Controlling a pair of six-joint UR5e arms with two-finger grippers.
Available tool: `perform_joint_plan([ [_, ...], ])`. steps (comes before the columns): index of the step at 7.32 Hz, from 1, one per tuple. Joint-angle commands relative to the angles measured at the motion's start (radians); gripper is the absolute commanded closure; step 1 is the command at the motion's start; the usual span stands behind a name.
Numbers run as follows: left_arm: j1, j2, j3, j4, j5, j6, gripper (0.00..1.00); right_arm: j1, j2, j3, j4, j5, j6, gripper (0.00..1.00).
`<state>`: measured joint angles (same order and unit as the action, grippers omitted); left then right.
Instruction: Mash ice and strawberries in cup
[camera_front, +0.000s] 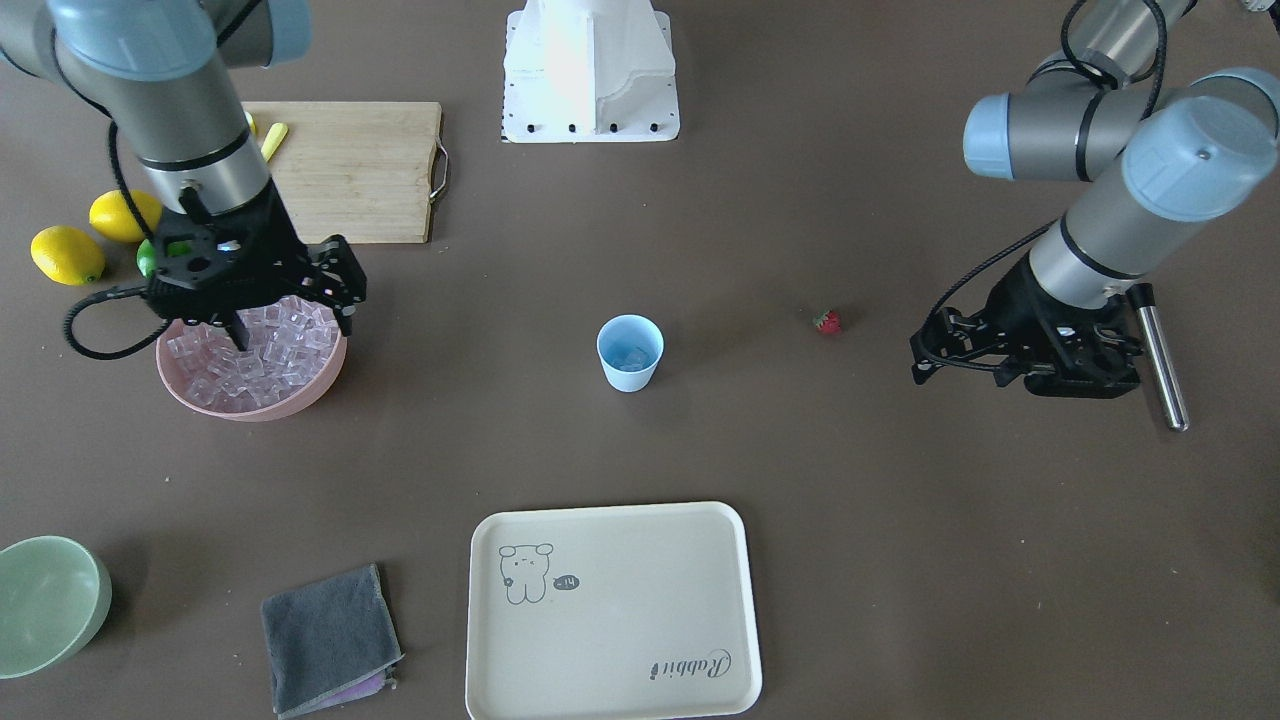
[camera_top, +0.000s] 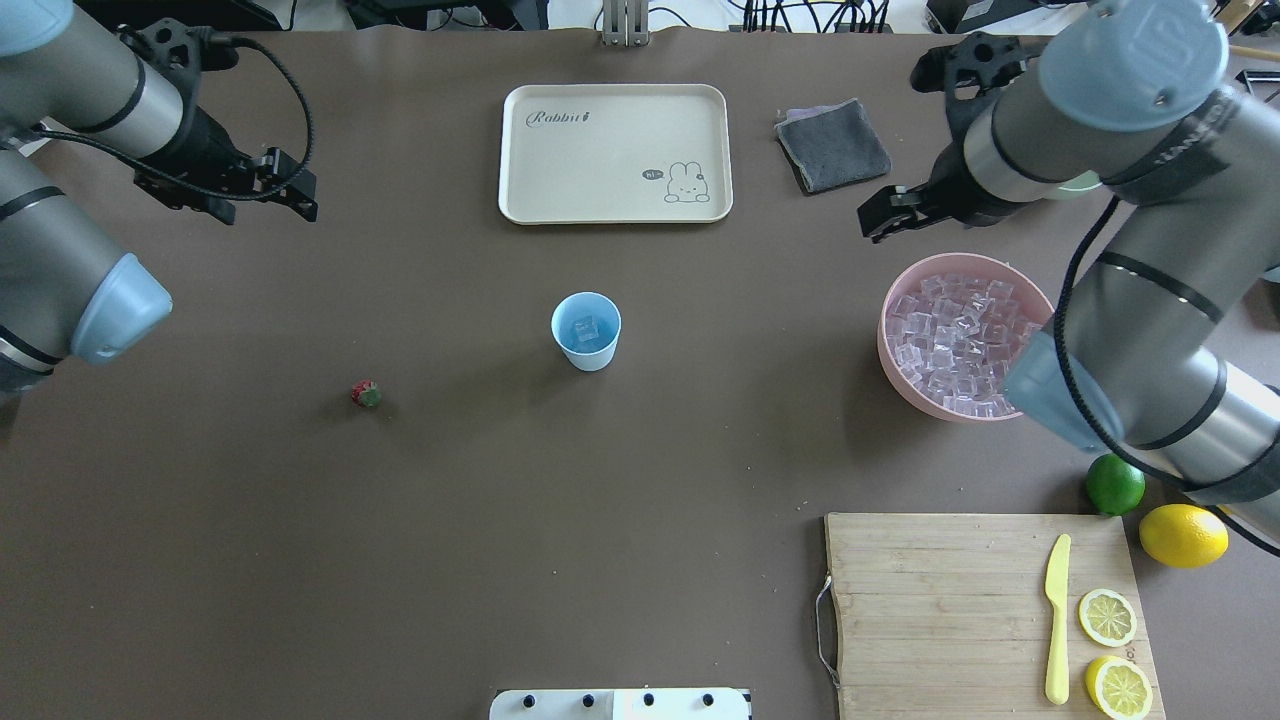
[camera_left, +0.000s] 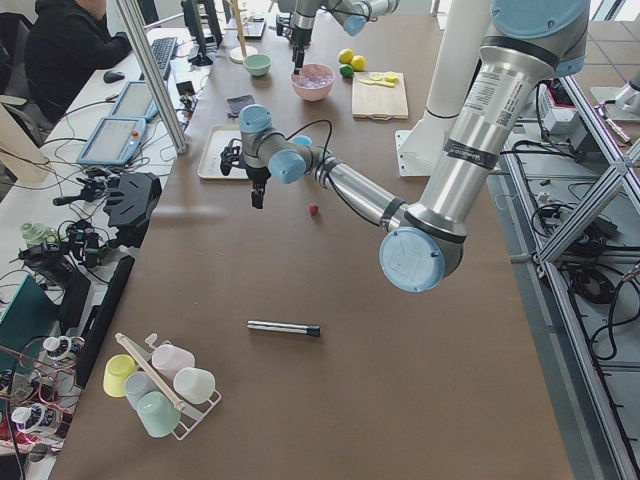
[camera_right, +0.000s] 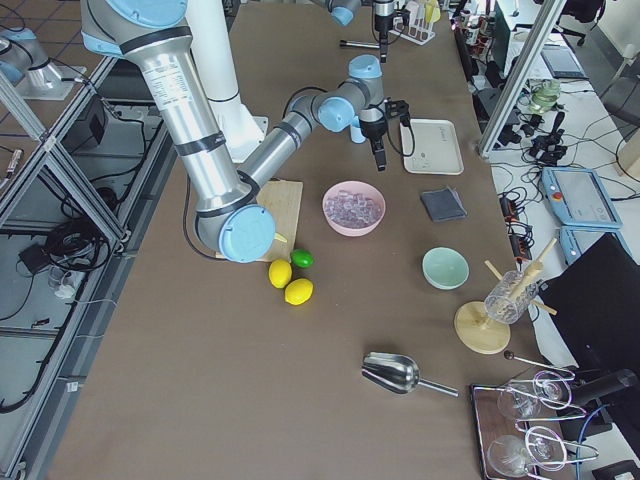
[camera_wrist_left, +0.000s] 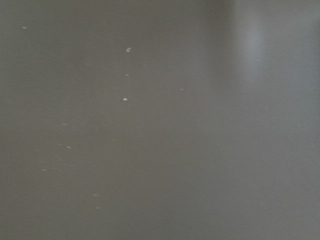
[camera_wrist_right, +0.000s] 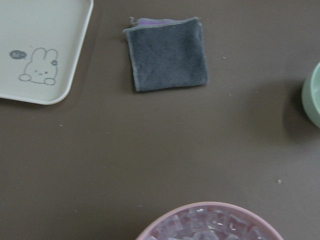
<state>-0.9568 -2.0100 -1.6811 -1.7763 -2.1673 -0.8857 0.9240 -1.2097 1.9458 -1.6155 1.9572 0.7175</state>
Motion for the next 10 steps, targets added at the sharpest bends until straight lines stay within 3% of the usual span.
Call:
perform_joint_plan([
  [1, 0.073, -0.026, -0.022, 0.0, 0.07, -0.055, 0.02, 0.172, -0.198, 0.002, 0.096, 0.063, -0.265, 0.01],
  [2, 0.064, 0.066, -0.075, -0.002, 0.07, -0.068, 0.02, 0.185, -0.236, -0.028, 0.155, 0.095, -0.295, 0.01],
  [3, 0.069, 0.11, -0.078, -0.006, 0.119, -0.07, 0.02, 0.185, -0.354, -0.039, 0.277, 0.092, -0.294, 0.01],
  [4, 0.069, 0.132, -0.08, -0.006, 0.129, -0.073, 0.02, 0.208, -0.479, -0.041, 0.471, 0.127, -0.297, 0.01],
  [6, 0.125, 0.099, -0.069, -0.008, 0.129, -0.097, 0.02, 0.257, -0.658, -0.039, 0.61, 0.233, -0.335, 0.01],
  [8, 0.17, 0.094, -0.06, -0.015, 0.136, -0.117, 0.02, 0.306, -0.7, -0.05, 0.64, 0.27, -0.34, 0.01],
  [10, 0.203, 0.097, -0.03, -0.067, 0.15, -0.157, 0.02, 0.314, -0.653, -0.085, 0.632, 0.305, -0.336, 0.01],
])
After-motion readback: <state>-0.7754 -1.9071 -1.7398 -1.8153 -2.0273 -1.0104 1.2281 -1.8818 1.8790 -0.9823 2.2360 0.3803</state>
